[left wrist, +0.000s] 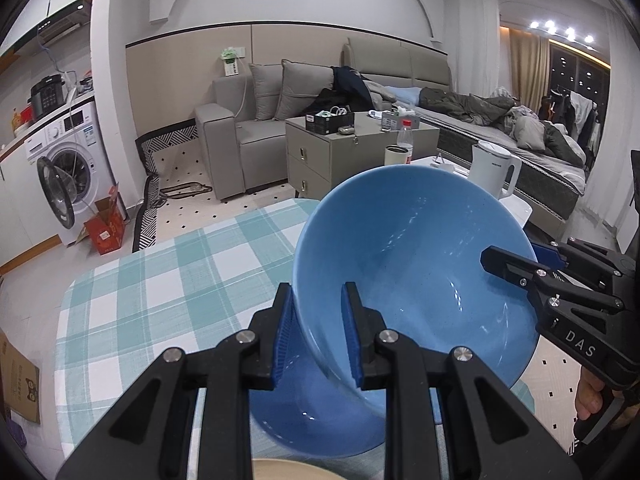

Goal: Organize plates and bowls
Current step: 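Lower the light blue bowl into the dark blue bowl with both grippers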

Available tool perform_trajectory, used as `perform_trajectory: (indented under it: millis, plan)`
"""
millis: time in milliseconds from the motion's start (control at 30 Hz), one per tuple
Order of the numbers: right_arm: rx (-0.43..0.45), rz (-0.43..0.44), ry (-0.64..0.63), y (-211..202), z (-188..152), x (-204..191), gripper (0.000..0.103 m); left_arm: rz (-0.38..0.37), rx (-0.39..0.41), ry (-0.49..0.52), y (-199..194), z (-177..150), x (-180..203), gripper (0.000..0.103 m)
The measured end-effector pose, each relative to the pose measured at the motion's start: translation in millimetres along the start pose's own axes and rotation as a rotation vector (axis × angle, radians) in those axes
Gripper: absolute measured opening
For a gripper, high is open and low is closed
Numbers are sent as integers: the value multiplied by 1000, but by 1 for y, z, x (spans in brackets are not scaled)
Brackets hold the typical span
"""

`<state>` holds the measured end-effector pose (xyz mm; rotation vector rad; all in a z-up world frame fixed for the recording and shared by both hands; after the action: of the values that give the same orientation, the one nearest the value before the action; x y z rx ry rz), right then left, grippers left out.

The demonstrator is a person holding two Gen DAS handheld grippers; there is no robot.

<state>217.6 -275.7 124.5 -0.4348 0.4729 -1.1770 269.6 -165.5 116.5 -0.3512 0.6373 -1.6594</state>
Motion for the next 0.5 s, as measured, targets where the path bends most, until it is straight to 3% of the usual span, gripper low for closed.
perform_trajectory:
  millis: [500]
  plan:
    - [-54, 55, -33, 35, -3, -36, 25, 39, -40, -43, 11, -23, -37, 23]
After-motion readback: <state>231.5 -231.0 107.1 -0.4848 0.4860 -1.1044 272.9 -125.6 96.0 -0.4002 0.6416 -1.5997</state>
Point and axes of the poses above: each gripper's, at about its wrist camera, not at the fingertips, and y roughly the way its jaws point, x to its right, z to its top, the point moved 4 cm from there along y, roughly the way its jaws point, and after that the axes turned 14 degrees about z, right-handed, at the moved point
